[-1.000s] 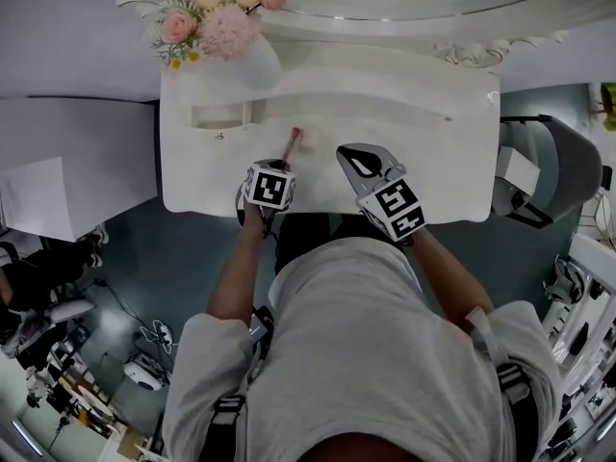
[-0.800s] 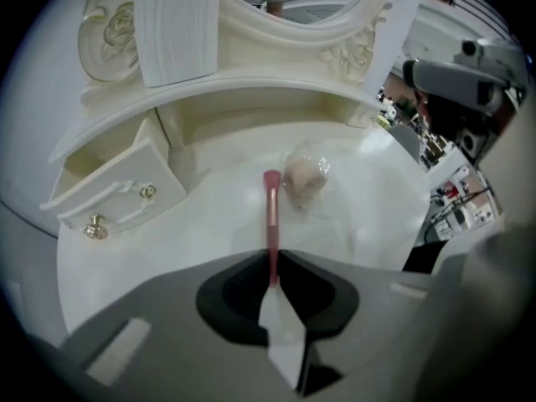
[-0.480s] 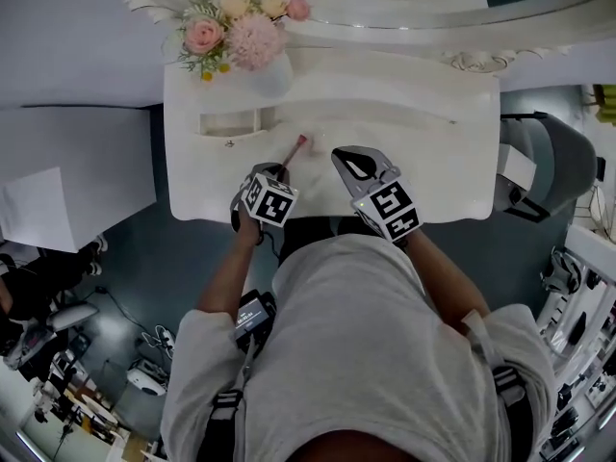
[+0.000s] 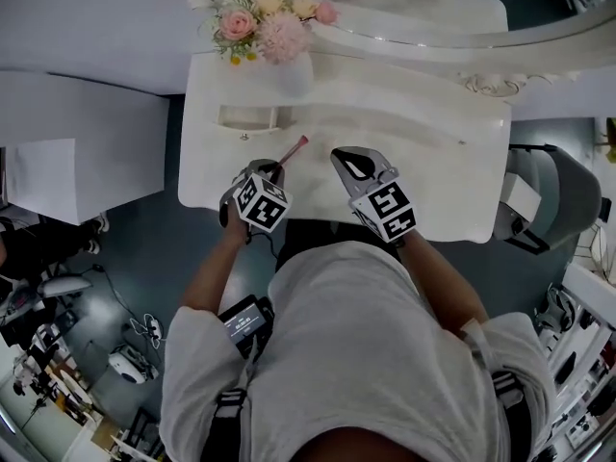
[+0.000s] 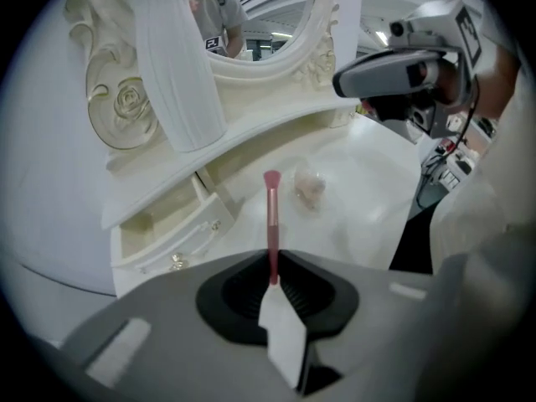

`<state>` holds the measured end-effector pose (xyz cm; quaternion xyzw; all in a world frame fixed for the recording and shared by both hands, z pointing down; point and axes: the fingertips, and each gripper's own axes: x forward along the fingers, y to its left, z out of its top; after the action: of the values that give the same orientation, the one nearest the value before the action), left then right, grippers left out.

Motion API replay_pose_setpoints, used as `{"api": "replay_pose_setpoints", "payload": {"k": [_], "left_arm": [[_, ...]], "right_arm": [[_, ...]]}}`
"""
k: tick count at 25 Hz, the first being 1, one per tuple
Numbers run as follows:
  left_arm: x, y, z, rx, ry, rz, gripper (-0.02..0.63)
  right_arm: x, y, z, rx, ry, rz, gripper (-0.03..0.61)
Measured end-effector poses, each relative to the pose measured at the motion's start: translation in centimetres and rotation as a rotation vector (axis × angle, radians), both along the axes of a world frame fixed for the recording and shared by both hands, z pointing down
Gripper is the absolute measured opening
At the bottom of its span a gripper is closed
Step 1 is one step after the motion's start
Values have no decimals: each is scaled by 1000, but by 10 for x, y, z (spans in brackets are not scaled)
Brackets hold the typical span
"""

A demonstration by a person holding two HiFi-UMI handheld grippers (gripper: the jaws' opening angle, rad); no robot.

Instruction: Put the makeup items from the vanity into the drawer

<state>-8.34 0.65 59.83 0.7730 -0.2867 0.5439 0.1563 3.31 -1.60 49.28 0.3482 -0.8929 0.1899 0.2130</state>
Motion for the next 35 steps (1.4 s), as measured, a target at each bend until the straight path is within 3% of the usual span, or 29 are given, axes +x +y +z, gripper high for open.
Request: {"api": "replay_pose_setpoints", "payload": {"k": [4,12,29,35], "left_arm": [[-14,-8,-22,66,-52,50,37],[-32,-29,-46,146,-34,107,37],[-81,-54,-60,176,2,309,37],[-94,-68,-55,159,-40,417,37]], "right_arm": [[-2,2,1,-5,-2,-9,-2],[-21,-9,2,1,1,58,-2],[-90,-34,10,-26,10,118,-2],[-99,-39,11,-37,11,156,-2]]}}
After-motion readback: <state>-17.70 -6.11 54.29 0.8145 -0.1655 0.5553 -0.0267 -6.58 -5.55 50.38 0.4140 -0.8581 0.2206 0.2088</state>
